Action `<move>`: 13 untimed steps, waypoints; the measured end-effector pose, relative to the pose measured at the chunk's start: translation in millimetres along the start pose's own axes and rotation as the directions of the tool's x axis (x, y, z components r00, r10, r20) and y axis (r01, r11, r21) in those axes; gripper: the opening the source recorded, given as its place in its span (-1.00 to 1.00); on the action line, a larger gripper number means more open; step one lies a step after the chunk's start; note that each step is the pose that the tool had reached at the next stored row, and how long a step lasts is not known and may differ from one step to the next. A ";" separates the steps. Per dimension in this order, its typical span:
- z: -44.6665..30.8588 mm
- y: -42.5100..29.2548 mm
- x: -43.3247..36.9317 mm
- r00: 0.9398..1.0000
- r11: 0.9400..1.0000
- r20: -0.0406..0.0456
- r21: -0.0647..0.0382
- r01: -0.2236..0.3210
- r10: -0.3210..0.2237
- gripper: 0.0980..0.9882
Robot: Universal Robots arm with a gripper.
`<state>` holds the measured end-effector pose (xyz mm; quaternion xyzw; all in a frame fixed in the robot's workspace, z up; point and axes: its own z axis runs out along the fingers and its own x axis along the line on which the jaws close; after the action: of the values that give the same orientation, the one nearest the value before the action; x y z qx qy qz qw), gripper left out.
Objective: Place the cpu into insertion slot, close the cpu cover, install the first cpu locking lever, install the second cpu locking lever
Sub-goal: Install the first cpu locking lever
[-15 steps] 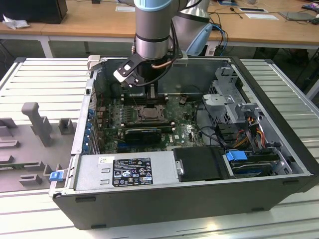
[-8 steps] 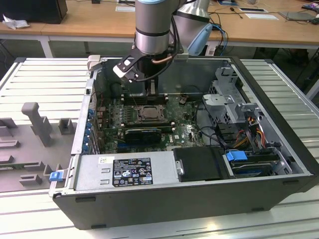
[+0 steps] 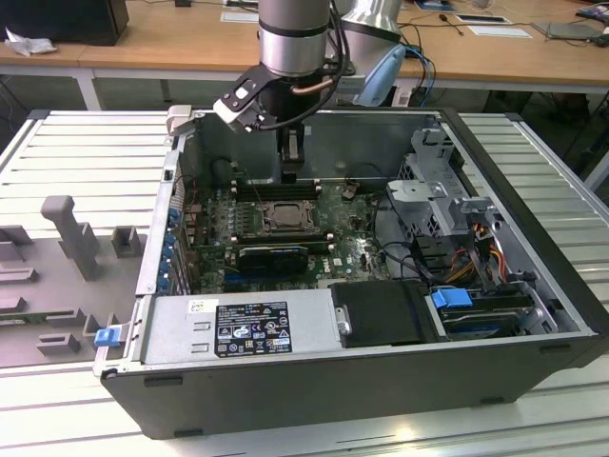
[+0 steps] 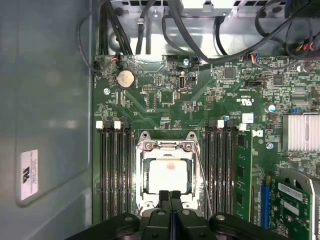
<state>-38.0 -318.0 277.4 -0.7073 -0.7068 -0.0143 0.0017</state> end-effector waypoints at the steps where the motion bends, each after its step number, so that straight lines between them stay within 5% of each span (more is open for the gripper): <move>1: 0.1 0.0 0.0 1.000 1.000 0.000 0.000 0.009 -0.009 -0.98; 6: 0.0 0.0 0.0 0.991 0.991 -0.003 0.003 0.134 -0.134 -0.98; 13: 0.0 0.0 0.0 0.980 0.980 -0.004 0.004 0.201 -0.201 -0.98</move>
<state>-38.0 -317.9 277.4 -0.6321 -0.7747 -0.0141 0.0031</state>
